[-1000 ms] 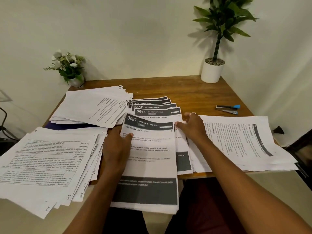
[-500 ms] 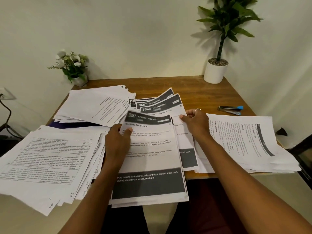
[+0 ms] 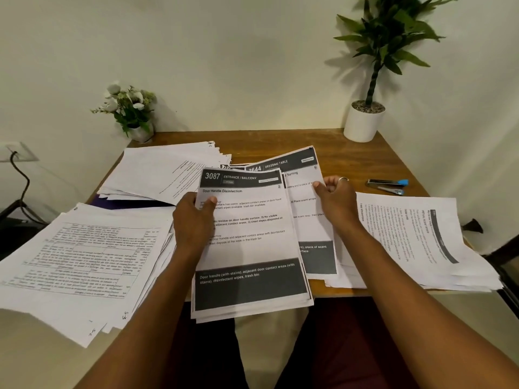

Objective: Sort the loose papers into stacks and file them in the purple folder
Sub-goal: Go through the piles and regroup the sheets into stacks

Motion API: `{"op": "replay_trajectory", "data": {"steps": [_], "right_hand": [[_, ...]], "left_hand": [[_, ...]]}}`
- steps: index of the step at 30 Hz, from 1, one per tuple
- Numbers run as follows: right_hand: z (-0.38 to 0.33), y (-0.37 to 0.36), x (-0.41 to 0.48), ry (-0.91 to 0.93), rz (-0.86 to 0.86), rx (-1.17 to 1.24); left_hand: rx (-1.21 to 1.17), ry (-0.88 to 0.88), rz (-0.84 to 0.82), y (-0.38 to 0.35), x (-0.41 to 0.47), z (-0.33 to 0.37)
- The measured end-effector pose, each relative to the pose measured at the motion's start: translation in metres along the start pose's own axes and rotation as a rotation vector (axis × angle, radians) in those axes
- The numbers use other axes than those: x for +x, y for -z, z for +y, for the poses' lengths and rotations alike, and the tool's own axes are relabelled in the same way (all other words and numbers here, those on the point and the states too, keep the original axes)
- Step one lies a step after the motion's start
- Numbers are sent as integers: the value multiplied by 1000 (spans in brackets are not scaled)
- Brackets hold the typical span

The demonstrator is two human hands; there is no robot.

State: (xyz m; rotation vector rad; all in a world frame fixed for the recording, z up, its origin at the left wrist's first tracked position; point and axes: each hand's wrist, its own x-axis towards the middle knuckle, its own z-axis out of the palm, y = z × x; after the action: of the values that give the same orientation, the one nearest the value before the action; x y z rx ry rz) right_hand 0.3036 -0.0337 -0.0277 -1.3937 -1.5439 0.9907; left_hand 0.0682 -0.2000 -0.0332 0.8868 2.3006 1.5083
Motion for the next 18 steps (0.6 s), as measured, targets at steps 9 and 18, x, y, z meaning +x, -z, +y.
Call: {"op": "replay_trajectory", "data": {"steps": [9, 18], "right_hand": [[-44, 24, 4, 189, 291, 248], [-94, 32, 14, 280, 449, 490]], "left_hand": [[112, 8, -55, -12, -17, -8], [198, -91, -126, -14, -22, -9]]}}
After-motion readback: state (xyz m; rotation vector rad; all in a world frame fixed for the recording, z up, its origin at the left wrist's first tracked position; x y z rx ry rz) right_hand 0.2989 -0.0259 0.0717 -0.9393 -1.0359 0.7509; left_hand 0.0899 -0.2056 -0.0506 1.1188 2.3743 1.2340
